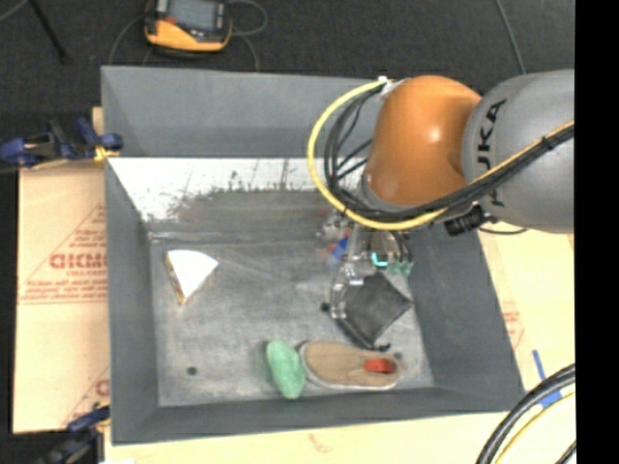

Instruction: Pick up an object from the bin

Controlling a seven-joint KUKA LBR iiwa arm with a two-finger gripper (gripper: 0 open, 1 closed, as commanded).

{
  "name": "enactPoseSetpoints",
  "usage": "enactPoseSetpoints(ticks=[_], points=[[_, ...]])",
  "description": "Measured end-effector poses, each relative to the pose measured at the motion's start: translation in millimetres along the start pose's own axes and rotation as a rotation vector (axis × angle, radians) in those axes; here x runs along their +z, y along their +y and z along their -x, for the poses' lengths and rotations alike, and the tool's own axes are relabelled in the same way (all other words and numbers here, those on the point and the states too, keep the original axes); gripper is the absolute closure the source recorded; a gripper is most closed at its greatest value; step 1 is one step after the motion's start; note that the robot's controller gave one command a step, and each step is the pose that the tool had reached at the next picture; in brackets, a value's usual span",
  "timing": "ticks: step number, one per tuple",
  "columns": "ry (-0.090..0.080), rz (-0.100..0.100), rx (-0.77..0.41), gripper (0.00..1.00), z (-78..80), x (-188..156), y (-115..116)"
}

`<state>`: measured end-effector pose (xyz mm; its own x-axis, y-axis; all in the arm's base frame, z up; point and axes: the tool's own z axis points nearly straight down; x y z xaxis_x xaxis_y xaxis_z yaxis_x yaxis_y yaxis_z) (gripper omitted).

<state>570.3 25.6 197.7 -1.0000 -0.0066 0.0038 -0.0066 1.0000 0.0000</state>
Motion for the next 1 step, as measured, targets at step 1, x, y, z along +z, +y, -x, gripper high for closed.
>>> enactPoseSetpoints(ticks=[1], points=[[-0.008, 0.0, 0.0, 0.0, 1.4, -4.5, 0.1]])
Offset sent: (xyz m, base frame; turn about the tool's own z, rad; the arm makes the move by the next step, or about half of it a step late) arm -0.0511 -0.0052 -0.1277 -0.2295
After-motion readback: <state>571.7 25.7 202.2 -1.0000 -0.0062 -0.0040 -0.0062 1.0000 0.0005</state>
